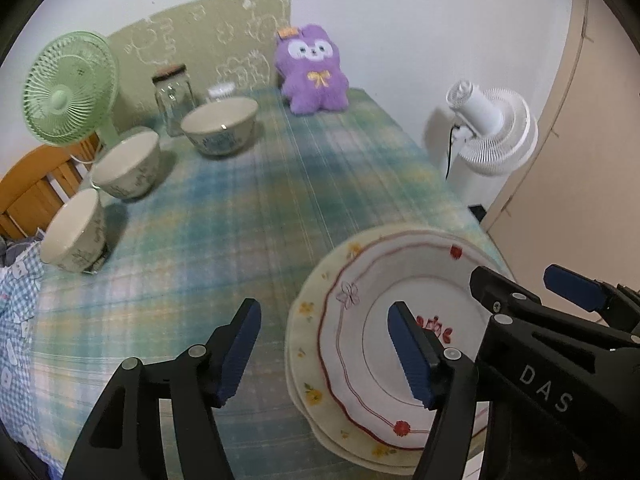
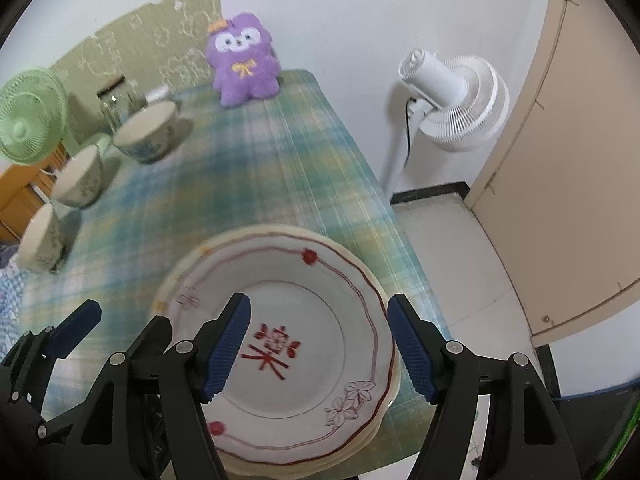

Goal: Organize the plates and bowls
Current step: 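Lower the red-pattern plate onto the stack and open both tools, then withdraw both tools and move them toward the plain grey-green plate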

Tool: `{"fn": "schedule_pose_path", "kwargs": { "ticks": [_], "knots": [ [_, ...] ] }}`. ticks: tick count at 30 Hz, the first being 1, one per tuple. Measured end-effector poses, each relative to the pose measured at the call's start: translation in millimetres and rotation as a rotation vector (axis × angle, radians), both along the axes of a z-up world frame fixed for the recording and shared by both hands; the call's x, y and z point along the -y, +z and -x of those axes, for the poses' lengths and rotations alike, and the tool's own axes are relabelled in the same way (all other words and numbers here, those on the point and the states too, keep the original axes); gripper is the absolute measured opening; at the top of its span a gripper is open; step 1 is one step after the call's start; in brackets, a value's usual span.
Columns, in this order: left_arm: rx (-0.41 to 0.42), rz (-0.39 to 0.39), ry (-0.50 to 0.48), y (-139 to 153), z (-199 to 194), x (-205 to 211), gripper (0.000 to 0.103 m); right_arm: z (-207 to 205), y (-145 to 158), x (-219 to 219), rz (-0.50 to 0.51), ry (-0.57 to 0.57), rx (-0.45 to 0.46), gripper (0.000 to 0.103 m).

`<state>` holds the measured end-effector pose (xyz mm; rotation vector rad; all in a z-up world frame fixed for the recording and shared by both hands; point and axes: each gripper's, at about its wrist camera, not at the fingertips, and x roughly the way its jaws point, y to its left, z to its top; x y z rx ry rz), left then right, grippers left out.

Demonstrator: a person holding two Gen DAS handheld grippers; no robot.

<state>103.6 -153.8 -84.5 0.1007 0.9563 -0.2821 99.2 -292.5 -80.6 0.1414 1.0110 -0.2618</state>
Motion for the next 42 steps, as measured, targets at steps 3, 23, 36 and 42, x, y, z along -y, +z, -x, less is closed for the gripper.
{"fn": "schedule_pose_path", "kwargs": {
  "ticks": [3, 23, 36, 42],
  "knots": [
    [0.01, -0.002, 0.017, 12.9, -1.5, -7.1, 0.072, 1.8, 18.6, -6.5, 0.007, 0.023, 0.027, 0.074],
    [0.09, -0.036, 0.222, 70.8, 8.7, -30.7, 0.079, -9.7, 76.2, -27.8, -0.076, 0.281, 0.153, 0.074],
    [0.08, 0.007, 0.281, 76.0, -13.0, -80.6, 0.079, -34.3, 88.4, -76.3, -0.065, 0.31, 0.196, 0.074],
    [0.075, -0.007, 0.276, 72.7, -31.3, -113.0, 0.079, -45.7, 88.4, -105.4, -0.034, 0.271, 0.195, 0.074]
  ]
}}
